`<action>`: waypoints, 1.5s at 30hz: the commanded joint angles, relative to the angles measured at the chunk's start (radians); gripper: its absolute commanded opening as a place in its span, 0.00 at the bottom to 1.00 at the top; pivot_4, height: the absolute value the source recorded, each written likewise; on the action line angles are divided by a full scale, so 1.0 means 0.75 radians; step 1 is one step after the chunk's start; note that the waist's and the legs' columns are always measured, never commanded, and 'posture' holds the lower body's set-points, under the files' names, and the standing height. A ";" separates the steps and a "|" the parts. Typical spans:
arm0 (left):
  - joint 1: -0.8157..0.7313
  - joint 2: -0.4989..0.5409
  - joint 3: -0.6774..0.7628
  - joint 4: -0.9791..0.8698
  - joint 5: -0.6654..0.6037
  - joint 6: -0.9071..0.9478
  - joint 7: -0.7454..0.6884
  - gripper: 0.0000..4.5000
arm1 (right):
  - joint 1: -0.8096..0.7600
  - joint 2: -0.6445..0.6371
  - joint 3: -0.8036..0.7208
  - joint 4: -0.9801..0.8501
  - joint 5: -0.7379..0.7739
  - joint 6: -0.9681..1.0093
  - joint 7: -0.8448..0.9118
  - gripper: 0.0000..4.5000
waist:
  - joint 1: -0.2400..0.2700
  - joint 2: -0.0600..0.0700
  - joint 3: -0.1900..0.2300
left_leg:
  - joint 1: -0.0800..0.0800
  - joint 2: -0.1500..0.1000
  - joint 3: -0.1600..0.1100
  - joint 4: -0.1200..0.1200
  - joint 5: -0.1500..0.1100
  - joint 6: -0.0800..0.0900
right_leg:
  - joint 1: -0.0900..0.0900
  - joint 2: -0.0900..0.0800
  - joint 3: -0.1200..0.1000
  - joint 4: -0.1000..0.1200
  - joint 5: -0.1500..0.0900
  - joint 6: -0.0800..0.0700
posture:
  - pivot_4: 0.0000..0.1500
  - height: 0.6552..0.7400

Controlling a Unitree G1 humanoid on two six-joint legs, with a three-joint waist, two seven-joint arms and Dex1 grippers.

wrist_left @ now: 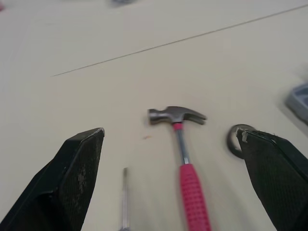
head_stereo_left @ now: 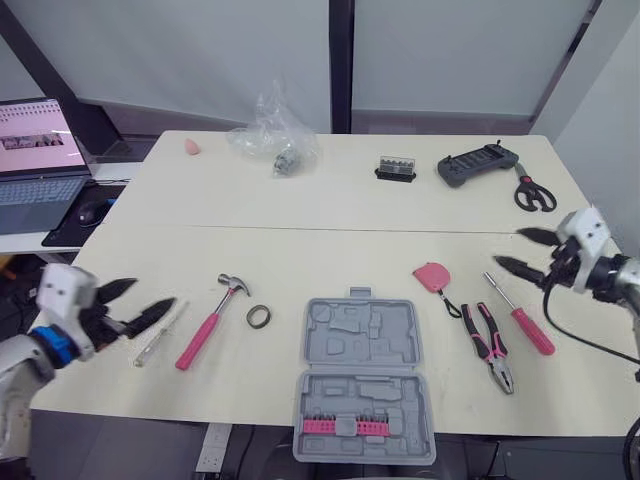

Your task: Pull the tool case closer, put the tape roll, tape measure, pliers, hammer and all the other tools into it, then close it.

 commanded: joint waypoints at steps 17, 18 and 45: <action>-0.052 0.077 0.110 0.520 0.059 -0.170 0.116 1.00 | -0.073 -0.060 -0.027 0.630 -0.089 -0.376 -0.188 0.99 | -0.034 0.000 0.000 | 0.001 0.000 0.002 -0.001 0.000 0.000 | -0.002 0.001 0.003 0.003 0.000 0.000 | 1.00 1.00; -0.052 0.080 0.106 0.510 0.063 -0.168 0.116 1.00 | -0.061 -0.054 0.004 0.592 -0.114 -0.394 -0.170 0.99 | -0.035 0.000 0.000 | 0.001 0.000 0.002 -0.001 0.000 0.000 | -0.002 0.000 0.003 0.003 0.000 0.000 | 1.00 1.00; 0.109 0.307 -0.491 -0.309 0.308 -0.194 -0.287 1.00 | -0.104 0.334 0.593 -1.146 0.287 0.535 0.083 0.99 | 0.009 0.002 0.001 | -0.001 0.017 -0.001 -0.002 -0.002 -0.003 | -0.002 0.016 0.000 -0.007 0.005 -0.008 | 1.00 1.00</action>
